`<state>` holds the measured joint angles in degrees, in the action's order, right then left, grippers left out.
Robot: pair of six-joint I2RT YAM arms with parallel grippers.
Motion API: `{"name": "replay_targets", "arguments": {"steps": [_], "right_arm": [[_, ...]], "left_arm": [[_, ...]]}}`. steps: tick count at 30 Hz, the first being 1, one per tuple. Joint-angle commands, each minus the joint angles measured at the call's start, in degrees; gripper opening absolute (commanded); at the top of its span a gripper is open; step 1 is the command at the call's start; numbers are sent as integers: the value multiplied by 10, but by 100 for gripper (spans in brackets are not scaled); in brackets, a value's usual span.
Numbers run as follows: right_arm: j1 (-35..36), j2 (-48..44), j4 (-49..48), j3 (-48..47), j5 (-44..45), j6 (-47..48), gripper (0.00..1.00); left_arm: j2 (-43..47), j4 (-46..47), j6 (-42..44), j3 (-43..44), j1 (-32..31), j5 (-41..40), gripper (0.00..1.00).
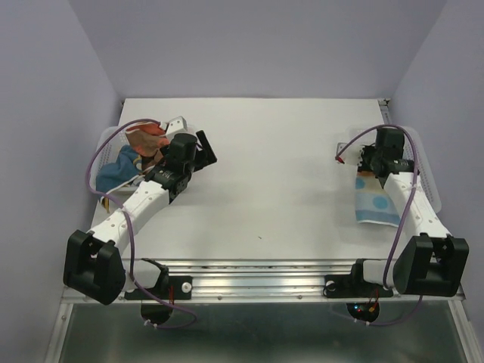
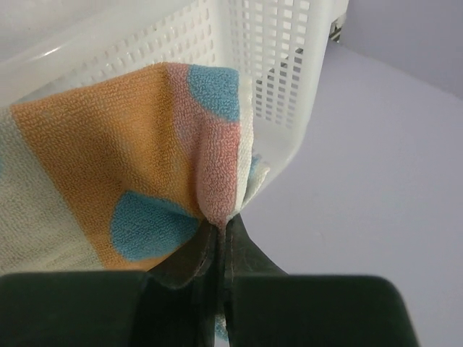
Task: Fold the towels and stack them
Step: Neatly place the folded towel into the bin
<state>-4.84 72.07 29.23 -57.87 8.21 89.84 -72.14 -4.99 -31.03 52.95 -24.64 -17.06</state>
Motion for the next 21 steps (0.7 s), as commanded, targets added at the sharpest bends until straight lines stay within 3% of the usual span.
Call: {"name": "replay_targets", "arguments": {"steps": [1, 21], "right_arm": [[-7, 4, -94, 21, -49, 84, 1], [-45, 81, -230, 77, -124, 88, 1]], "left_arm": [[9, 13, 11, -6, 5, -20, 99], [-3, 10, 11, -5, 10, -38, 99]]}}
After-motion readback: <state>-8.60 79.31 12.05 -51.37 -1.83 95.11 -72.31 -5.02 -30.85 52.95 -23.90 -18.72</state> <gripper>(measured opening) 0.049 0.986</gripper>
